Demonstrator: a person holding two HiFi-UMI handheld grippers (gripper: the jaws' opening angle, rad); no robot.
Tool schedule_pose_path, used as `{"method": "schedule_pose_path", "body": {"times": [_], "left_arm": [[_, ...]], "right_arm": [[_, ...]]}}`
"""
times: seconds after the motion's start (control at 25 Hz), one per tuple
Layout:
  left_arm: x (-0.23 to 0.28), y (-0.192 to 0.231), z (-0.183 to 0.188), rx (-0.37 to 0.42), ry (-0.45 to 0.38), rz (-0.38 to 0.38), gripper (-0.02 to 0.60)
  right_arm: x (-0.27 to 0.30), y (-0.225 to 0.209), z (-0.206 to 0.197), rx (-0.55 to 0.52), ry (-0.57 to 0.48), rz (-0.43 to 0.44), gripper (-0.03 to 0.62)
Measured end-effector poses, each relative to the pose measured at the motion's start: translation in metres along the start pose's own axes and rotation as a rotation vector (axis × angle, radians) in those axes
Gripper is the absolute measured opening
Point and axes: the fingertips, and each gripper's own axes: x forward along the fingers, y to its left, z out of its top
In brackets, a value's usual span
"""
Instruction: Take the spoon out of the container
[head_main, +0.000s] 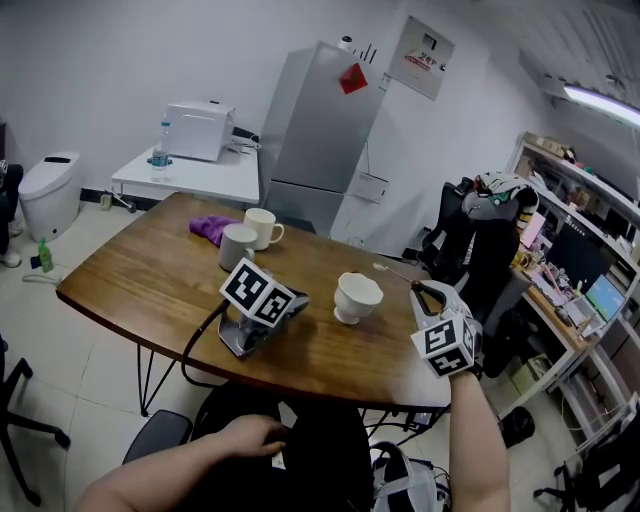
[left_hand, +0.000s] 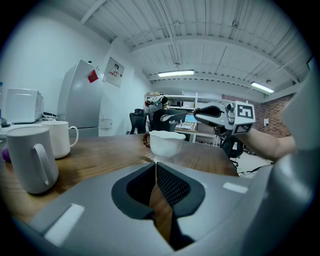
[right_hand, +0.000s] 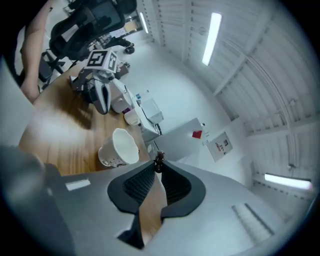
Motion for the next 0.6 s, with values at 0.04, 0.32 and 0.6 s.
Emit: {"method": "schedule_pose_path", "body": {"times": [0.04, 0.32, 0.6], "left_arm": [[0.0, 0.0, 0.0, 0.0, 0.0, 0.0, 0.012], [-0.001, 0.0, 0.0, 0.001, -0.001, 0.0, 0.012], [-0.002, -0.002, 0.0, 0.0, 0.0, 0.0, 0.012]], "right_arm": [[0.001, -0.002, -0.008, 0.042, 0.014, 0.0, 0.044], [0.014, 0.004, -0.065, 0.282, 0.117, 0.026, 0.044], [0.025, 0.017, -0.108, 0.537, 0.2, 0.078, 0.044]]}}
